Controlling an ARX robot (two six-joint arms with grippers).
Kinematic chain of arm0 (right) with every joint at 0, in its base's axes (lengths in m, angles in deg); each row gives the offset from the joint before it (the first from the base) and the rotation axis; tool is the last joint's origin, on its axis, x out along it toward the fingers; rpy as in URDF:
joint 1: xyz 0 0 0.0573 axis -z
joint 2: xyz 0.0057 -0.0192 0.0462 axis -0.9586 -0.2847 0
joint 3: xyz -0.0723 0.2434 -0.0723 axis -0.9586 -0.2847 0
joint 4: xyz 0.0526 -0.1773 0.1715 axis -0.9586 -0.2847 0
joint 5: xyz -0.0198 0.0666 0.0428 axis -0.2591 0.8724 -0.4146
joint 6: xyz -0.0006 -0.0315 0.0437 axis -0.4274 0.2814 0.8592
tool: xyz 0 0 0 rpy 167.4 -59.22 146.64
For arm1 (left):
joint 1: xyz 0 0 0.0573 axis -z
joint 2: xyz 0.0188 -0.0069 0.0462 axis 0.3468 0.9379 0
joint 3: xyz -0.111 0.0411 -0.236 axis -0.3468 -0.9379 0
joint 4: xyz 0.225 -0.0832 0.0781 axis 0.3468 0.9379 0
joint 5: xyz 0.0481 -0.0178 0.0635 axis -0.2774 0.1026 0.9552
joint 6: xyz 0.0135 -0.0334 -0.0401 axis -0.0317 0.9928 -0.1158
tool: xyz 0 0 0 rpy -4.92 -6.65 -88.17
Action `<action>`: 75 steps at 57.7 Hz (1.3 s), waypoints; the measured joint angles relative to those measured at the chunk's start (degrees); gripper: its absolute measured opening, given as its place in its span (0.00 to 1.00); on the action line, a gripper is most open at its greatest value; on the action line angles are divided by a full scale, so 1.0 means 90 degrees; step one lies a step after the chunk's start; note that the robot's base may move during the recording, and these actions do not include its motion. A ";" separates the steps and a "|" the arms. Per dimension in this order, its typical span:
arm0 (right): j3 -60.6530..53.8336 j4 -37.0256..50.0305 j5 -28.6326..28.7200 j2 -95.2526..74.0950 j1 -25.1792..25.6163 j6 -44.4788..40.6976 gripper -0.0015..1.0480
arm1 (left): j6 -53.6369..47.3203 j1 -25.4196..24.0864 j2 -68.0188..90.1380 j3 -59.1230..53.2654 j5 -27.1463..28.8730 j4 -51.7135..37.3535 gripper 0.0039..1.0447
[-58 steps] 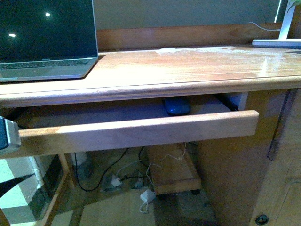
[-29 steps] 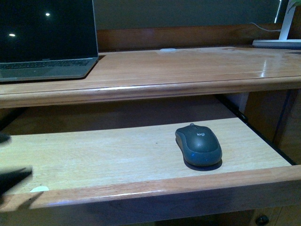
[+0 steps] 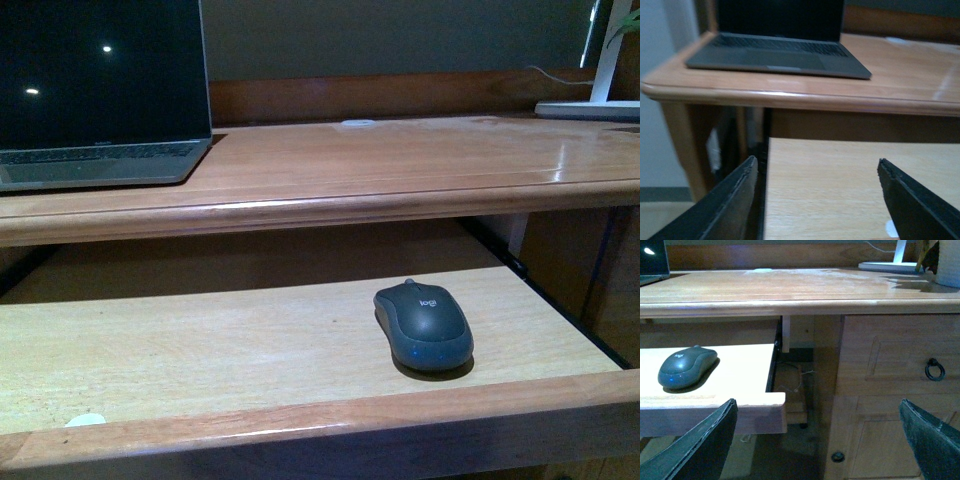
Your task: Place mouse
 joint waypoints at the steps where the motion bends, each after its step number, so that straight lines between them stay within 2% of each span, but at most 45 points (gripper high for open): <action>1: 0.0024 -0.0087 0.0070 -0.0058 0.0005 0.0034 0.93 | -0.0019 0.0109 -0.0063 -0.0039 0.0112 0.0005 0.53; 5: 0.0391 -0.0272 0.0301 -0.0916 -0.0046 0.0345 0.93 | -0.0095 0.0308 -0.0221 -0.0182 0.0160 0.0027 0.43; 11: 0.1513 0.1178 -0.0340 -0.3313 -0.0461 0.0685 0.93 | -0.0148 0.0376 -0.0515 -0.0469 0.0206 0.0087 0.19; 18: 0.2446 0.1608 -0.0641 -0.4629 -0.1134 0.0855 0.93 | -0.0160 0.0381 -0.0738 -0.0590 0.0206 0.0158 0.03; 30: 0.3298 0.1715 -0.1209 -0.6324 -0.2939 0.0746 0.93 | -0.0185 0.0381 -0.1110 -0.0799 0.0206 0.0330 0.02; 40: 0.3398 0.1853 -0.1642 -0.7099 -0.4039 0.0561 0.93 | -0.0185 0.0384 -0.1372 -0.0901 0.0206 0.0486 0.02; 49: 0.3604 0.2249 -0.2222 -0.7767 -0.4306 0.0539 0.93 | -0.0185 0.0384 -0.1622 -0.0979 0.0206 0.0656 0.02; 66: 0.4303 0.2458 -0.2953 -0.9051 -0.4391 0.0544 0.93 | -0.0185 0.0384 -0.2042 -0.1212 0.0209 0.0780 0.02; 75: 0.4546 0.2212 -0.2936 -0.9464 -0.4447 0.0605 0.93 | -0.0189 0.0386 -0.2951 -0.1209 0.0204 0.1826 0.02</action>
